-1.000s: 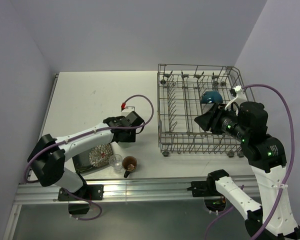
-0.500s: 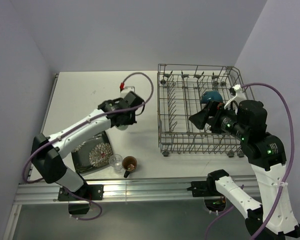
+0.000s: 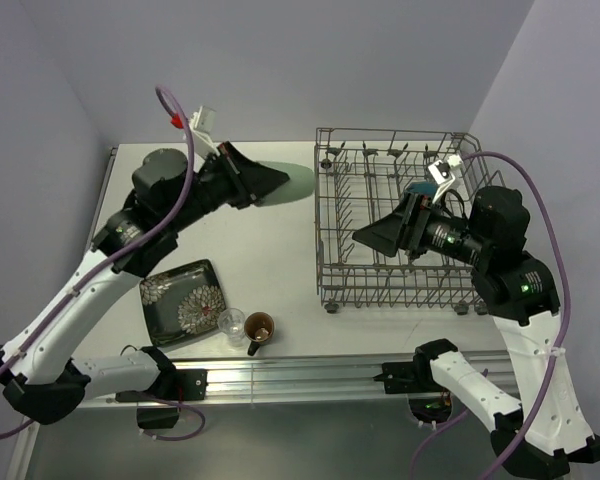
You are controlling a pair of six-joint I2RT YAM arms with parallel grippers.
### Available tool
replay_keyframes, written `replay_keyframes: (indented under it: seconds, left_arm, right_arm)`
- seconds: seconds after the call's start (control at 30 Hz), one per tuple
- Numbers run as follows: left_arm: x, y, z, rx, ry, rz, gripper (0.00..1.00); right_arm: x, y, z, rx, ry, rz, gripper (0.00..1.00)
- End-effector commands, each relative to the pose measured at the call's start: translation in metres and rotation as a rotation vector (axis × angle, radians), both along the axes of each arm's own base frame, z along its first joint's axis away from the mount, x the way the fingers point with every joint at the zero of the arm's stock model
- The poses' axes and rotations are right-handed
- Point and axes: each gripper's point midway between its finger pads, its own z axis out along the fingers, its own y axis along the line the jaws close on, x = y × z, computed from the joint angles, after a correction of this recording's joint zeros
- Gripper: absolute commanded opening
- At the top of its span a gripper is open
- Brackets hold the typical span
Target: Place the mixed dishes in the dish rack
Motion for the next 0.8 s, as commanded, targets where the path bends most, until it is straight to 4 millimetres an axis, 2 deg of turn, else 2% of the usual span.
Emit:
replay_keyframes:
  seconds: [0.0, 0.07, 0.2, 0.33, 0.57, 0.77]
  left_arm:
    - [-0.035, -0.045, 0.025, -0.318, -0.007, -0.328, 0.00]
    - [-0.042, -0.047, 0.023, -0.371, 0.033, -0.363, 0.00]
    - [-0.046, -0.055, 0.012, -0.352, 0.072, -0.396, 0.00]
    - [-0.055, -0.059, 0.016, -0.358, 0.060, -0.459, 0.00]
    - [-0.061, -0.053, 0.029, -0.363, 0.033, -0.464, 0.00]
    - [-0.069, -0.049, 0.032, -0.415, 0.047, -0.489, 0.00]
  right_arm:
    - [-0.011, 0.021, 0.031, 0.120, -0.067, 0.166, 0.97]
    - [-0.011, 0.023, 0.032, 0.125, -0.072, 0.180, 0.97]
    - [-0.009, 0.026, 0.036, 0.138, -0.078, 0.195, 0.96]
    - [-0.001, 0.026, 0.031, 0.123, -0.057, 0.177, 0.95]
    - [0.005, 0.023, 0.017, 0.093, -0.040, 0.135, 0.95]
    - [0.008, 0.026, 0.017, 0.123, -0.047, 0.145, 0.94]
